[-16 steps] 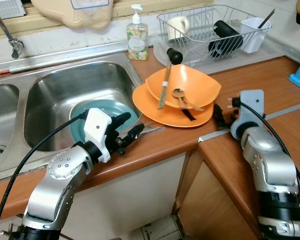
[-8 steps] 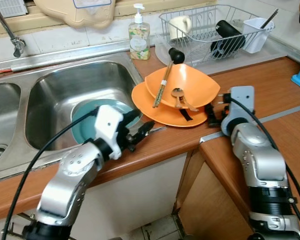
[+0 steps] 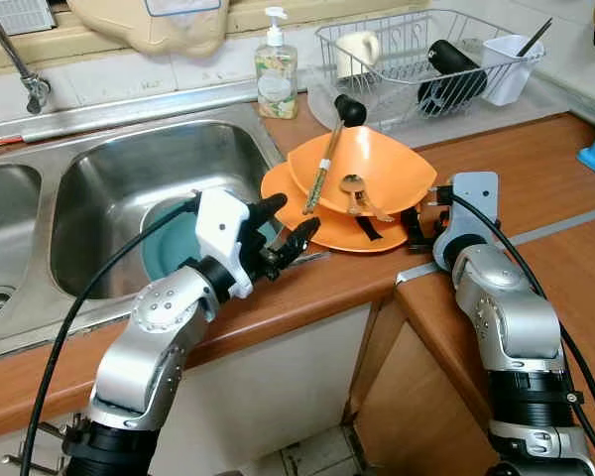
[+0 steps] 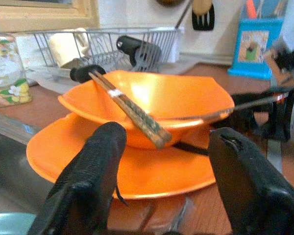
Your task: Kitchen organization
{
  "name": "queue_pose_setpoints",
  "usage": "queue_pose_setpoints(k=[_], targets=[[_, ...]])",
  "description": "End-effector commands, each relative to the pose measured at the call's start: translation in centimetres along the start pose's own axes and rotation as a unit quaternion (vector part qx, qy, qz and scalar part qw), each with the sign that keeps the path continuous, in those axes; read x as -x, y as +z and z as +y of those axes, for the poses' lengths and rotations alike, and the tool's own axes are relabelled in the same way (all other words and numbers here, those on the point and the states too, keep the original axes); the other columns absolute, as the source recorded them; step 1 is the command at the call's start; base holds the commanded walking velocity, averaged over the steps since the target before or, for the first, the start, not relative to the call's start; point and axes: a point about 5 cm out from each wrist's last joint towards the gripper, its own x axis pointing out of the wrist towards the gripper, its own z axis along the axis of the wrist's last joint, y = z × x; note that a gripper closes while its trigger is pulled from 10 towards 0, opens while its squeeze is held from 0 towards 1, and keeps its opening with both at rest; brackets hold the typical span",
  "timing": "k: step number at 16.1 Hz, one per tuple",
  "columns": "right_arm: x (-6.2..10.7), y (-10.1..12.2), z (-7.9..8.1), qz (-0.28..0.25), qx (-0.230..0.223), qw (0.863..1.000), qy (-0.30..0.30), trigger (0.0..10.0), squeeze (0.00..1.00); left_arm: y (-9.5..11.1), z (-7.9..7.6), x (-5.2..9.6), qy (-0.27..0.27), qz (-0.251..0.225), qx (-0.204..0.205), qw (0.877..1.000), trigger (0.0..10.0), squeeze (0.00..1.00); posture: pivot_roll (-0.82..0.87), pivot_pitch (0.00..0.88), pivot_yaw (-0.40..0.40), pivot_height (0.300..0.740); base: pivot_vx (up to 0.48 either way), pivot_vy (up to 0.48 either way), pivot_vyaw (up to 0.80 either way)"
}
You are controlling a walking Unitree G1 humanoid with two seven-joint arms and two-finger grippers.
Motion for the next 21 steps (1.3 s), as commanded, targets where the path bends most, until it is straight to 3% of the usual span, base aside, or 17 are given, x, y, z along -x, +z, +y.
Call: queue_pose_setpoints(k=[1, 2, 3, 7, 8, 11, 21], targets=[[0.2, 0.3, -0.1, -0.001, 0.007, 1.0, -0.004, 10.0, 0.0, 0.0, 0.0, -0.5, -0.01, 0.005, -0.027, 1.0, 10.0, 1.0, -0.03, 0.0, 0.064, 0.74, 0.0, 0.0, 0.0], [0.2, 0.3, -0.3, -0.001, 0.009, 1.0, -0.006, 10.0, 0.0, -0.1, 0.0, -0.6, -0.008, 0.006, -0.034, 0.999, 10.0, 0.87, -0.03, 0.0, 0.064, 0.74, 0.0, 0.0, 0.0], [0.4, 0.2, -0.6, -0.002, 0.012, 1.0, -0.011, 10.0, 0.0, 0.0, 0.6, -1.1, 0.008, -0.002, -0.039, 0.999, 10.0, 0.0, -0.04, 0.0, 0.073, 0.74, 0.0, 0.0, 0.0], [0.7, 0.0, -1.1, 0.004, 0.011, 1.0, -0.017, 10.0, 0.0, 0.0, 0.7, -2.2, -0.005, -0.008, -0.028, 1.0, 9.5, 0.0, -0.04, 0.0, 0.075, 0.74, 0.0, 0.0, 0.0], [0.8, -0.1, -1.0, 0.004, 0.012, 1.0, -0.017, 10.0, 0.0, -0.2, 0.4, -2.7, -0.019, -0.004, -0.022, 1.0, 0.0, 0.0, -0.05, 0.0, 0.079, 0.74, 0.0, 0.0, 0.0], [0.9, 0.0, -1.0, 0.005, 0.013, 1.0, -0.018, 10.0, 0.0, -0.6, 0.2, -3.3, -0.02, 0.0, -0.029, 0.999, 0.0, 0.0, -0.05, 0.0, 0.083, 0.74, 0.0, 0.0, 0.0], [1.1, -0.3, -0.8, 0.009, 0.016, 1.0, -0.017, 10.0, 0.0, -1.0, 0.7, -3.0, 0.002, 0.007, -0.027, 1.0, 0.0, 0.0, -0.04, 0.0, 0.083, 0.74, 0.0, 0.0, 0.0]])
